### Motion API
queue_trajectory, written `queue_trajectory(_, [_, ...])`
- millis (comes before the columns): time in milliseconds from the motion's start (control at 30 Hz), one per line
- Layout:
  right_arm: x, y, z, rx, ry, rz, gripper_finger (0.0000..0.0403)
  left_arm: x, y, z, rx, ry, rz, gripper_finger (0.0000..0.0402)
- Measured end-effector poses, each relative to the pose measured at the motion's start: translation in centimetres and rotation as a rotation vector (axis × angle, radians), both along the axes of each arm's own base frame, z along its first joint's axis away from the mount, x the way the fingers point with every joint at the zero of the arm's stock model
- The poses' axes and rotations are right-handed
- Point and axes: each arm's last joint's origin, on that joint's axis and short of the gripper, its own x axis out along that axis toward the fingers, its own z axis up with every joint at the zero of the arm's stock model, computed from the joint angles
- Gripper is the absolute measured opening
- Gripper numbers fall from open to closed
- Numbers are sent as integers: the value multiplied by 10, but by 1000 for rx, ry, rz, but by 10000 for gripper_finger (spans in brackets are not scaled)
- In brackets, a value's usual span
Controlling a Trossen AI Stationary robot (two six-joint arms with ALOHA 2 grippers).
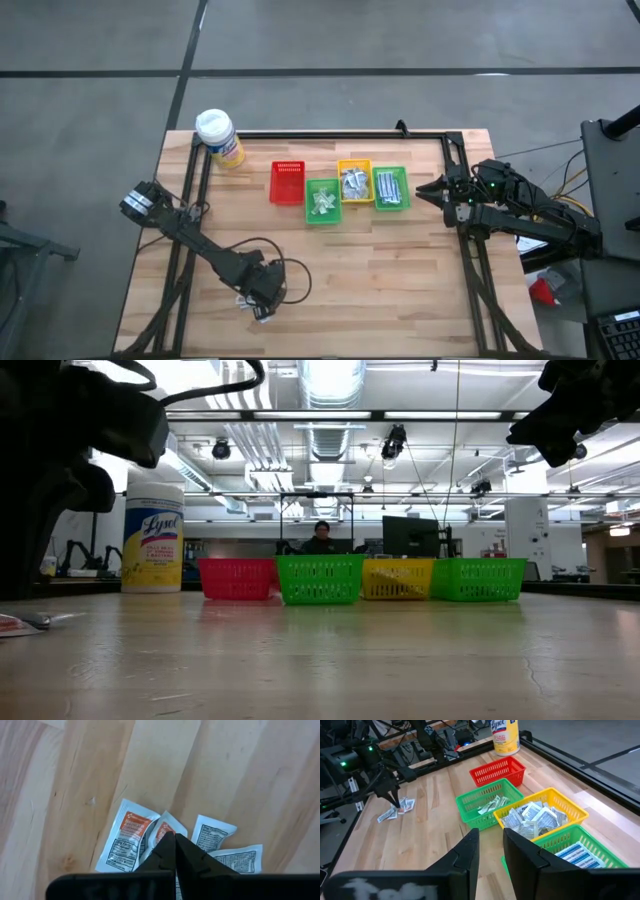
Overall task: Pick & Place First Aid Supplies
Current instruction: Put the ointment pack into the red basket
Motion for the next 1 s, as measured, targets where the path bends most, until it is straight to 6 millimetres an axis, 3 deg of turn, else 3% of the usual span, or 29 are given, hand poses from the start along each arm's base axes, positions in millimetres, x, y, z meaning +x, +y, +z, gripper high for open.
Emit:
queue_trajectory(433, [0, 0, 0, 0, -1, 0, 68, 0, 1, 0, 23, -5, 24, 15])
queue_trajectory(833, [0, 0, 0, 0, 0, 0, 84, 0, 3, 0, 58, -28, 24, 140])
queue_trajectory(1000, [0, 0, 0, 0, 0, -1, 86, 0, 3, -1, 68, -29, -14, 163])
